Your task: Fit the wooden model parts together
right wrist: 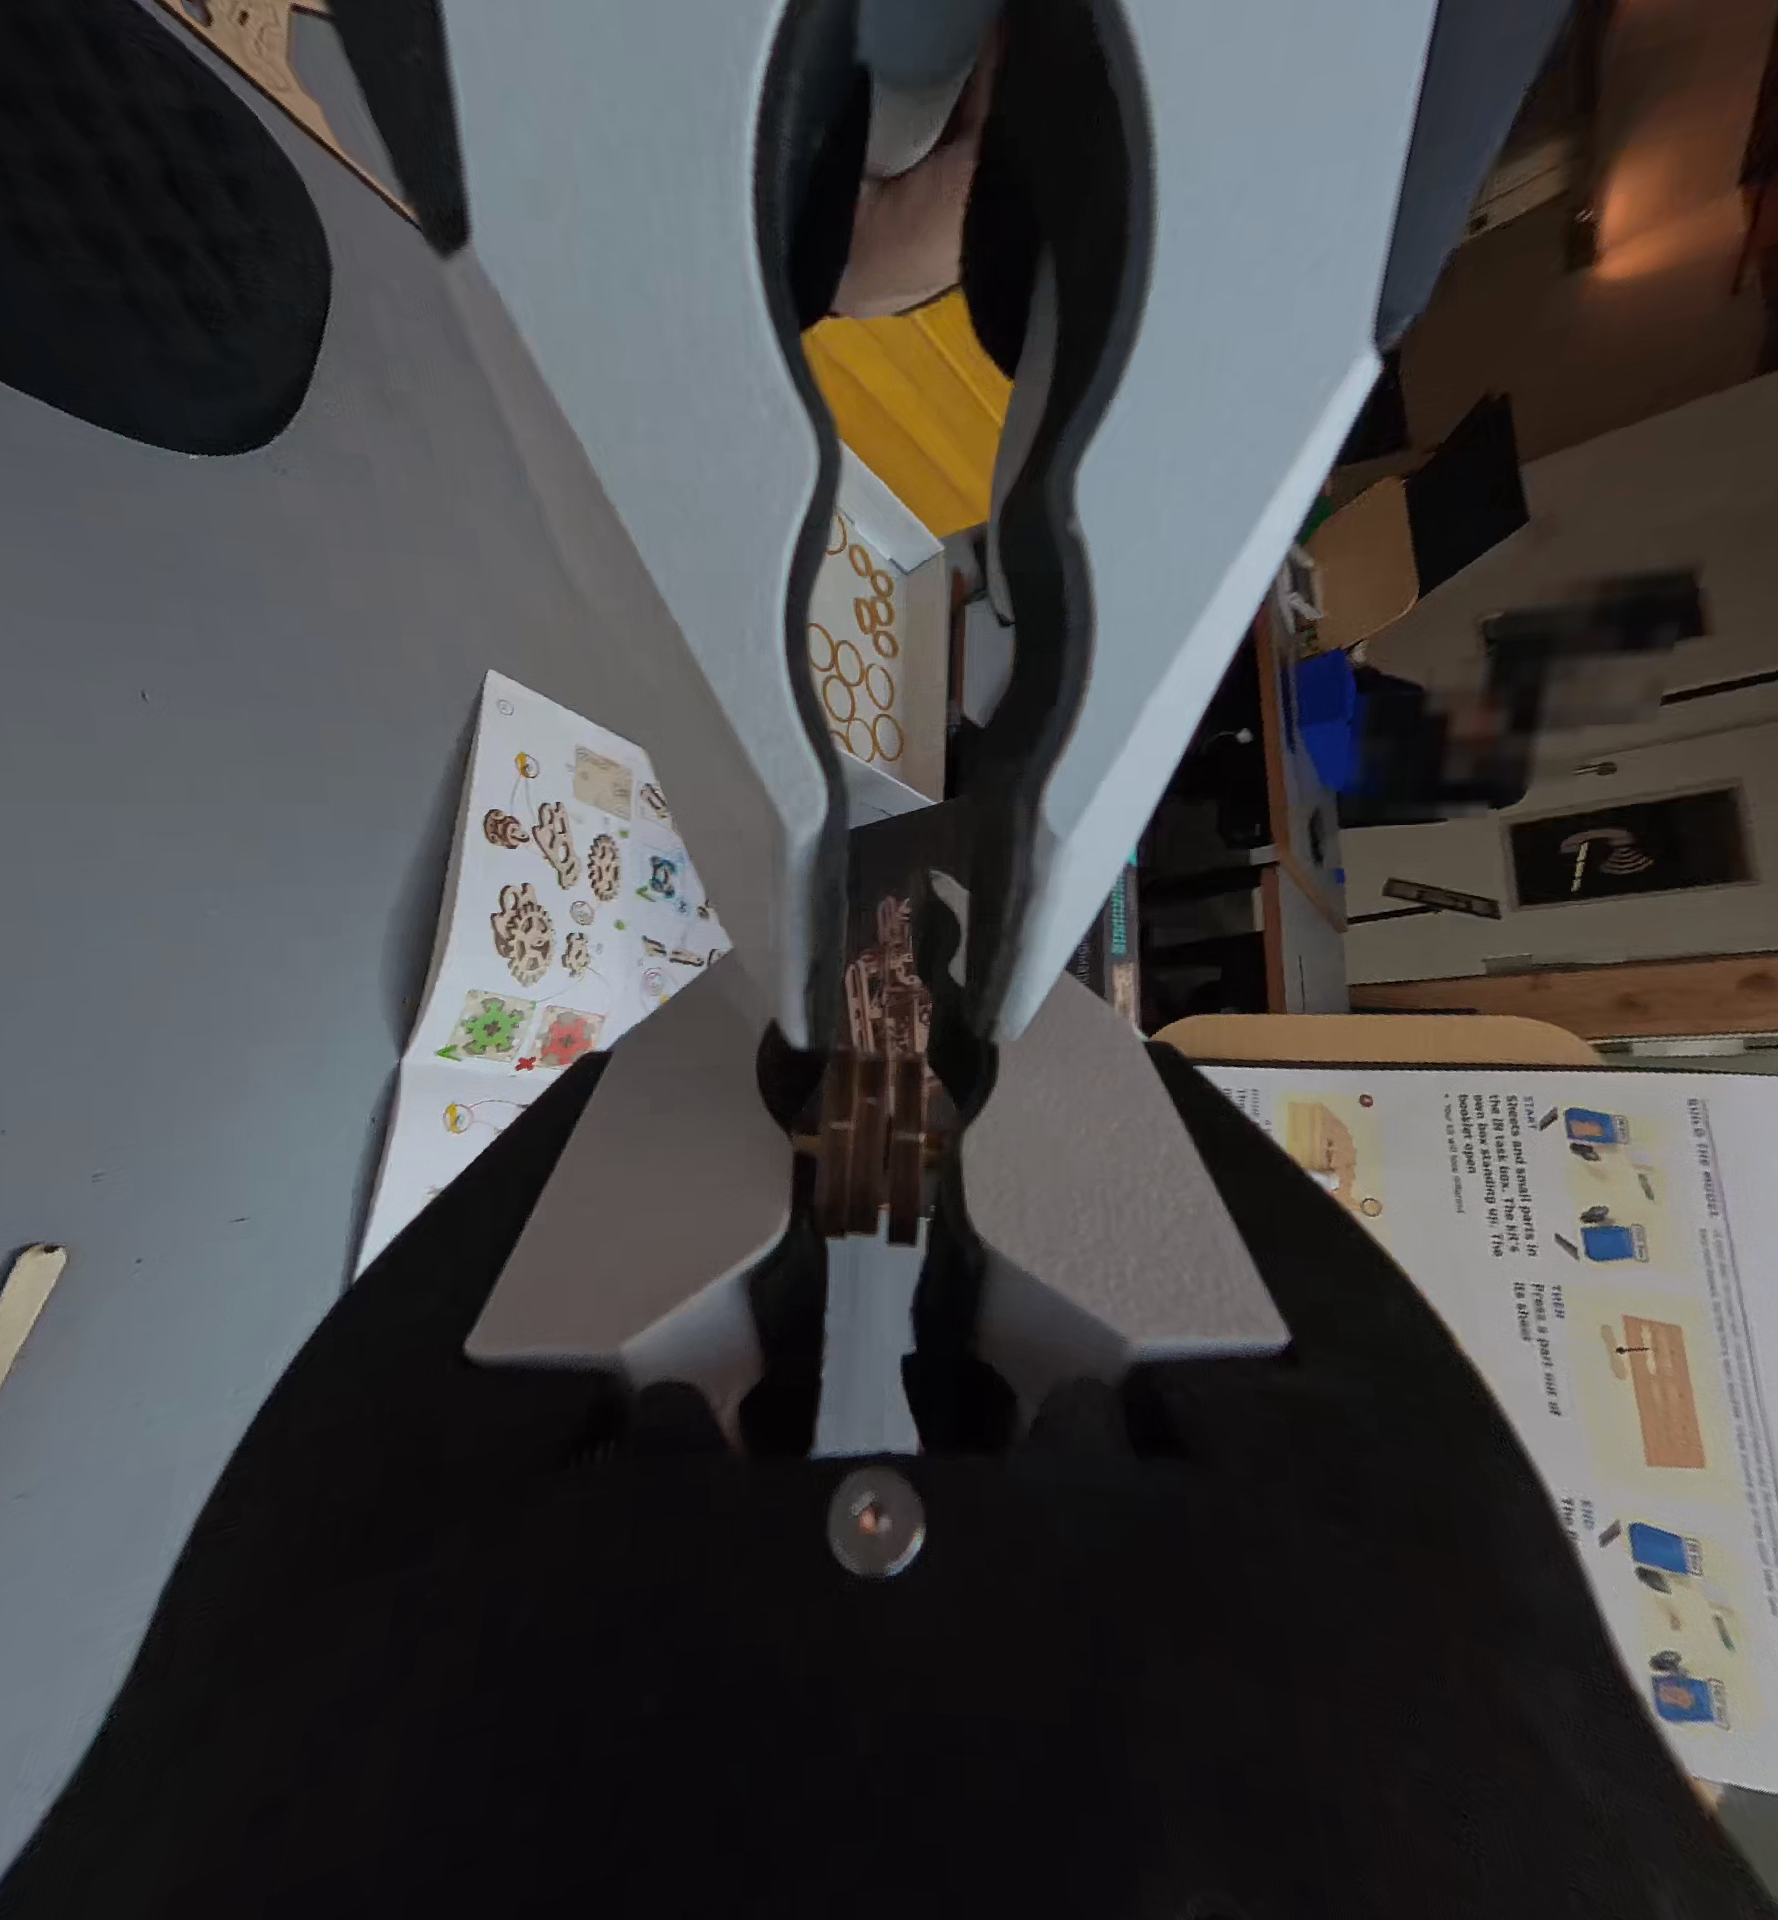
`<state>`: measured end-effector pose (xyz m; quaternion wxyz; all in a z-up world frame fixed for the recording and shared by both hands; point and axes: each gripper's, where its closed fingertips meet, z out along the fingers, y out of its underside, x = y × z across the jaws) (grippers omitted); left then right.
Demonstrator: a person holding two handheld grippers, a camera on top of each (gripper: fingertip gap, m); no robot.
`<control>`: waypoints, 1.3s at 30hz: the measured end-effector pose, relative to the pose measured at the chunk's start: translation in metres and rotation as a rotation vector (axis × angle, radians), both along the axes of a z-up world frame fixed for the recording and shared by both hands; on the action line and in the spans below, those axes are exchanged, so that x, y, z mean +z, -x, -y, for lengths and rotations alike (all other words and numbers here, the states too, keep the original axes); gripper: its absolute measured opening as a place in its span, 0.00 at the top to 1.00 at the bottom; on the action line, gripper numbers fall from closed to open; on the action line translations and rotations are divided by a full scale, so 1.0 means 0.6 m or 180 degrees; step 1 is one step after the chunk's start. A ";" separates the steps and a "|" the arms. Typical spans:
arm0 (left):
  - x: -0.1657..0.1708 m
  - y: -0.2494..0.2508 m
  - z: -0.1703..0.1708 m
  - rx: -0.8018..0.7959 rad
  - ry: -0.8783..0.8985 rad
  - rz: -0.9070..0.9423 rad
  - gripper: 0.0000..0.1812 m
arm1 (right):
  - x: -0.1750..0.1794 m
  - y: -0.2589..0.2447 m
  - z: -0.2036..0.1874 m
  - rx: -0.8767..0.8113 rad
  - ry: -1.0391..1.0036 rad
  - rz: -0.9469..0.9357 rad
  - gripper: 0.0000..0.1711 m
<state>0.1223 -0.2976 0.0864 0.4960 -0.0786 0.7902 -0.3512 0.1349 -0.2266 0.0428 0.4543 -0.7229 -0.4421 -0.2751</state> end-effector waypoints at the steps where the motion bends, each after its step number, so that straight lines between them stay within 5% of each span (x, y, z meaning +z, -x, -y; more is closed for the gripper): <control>1: 0.007 0.002 -0.001 -0.0005 -0.0046 0.0129 0.92 | 0.009 0.002 0.000 0.0082 -0.0153 0.0153 0.93; 5: 0.014 0.021 0.020 -0.0273 -0.0414 0.0711 0.99 | 0.013 0.011 0.000 0.0201 -0.0245 0.0296 0.92; 9: 0.002 0.021 0.021 -0.0271 -0.0467 0.0579 0.89 | 0.027 0.028 0.005 0.0485 -0.0495 0.0377 0.92; 20: -0.002 0.025 0.026 -0.0281 -0.0808 0.0856 0.97 | 0.039 0.052 0.011 0.0796 -0.0727 0.0436 0.92; 34: -0.008 0.019 0.035 -0.0240 -0.1013 0.0988 0.96 | 0.031 0.059 0.013 0.0913 -0.0673 0.0383 0.92; 39: -0.007 0.004 0.018 -0.0003 -0.1093 0.0970 0.96 | 0.023 0.029 0.001 0.0509 -0.0480 0.0276 0.91</control>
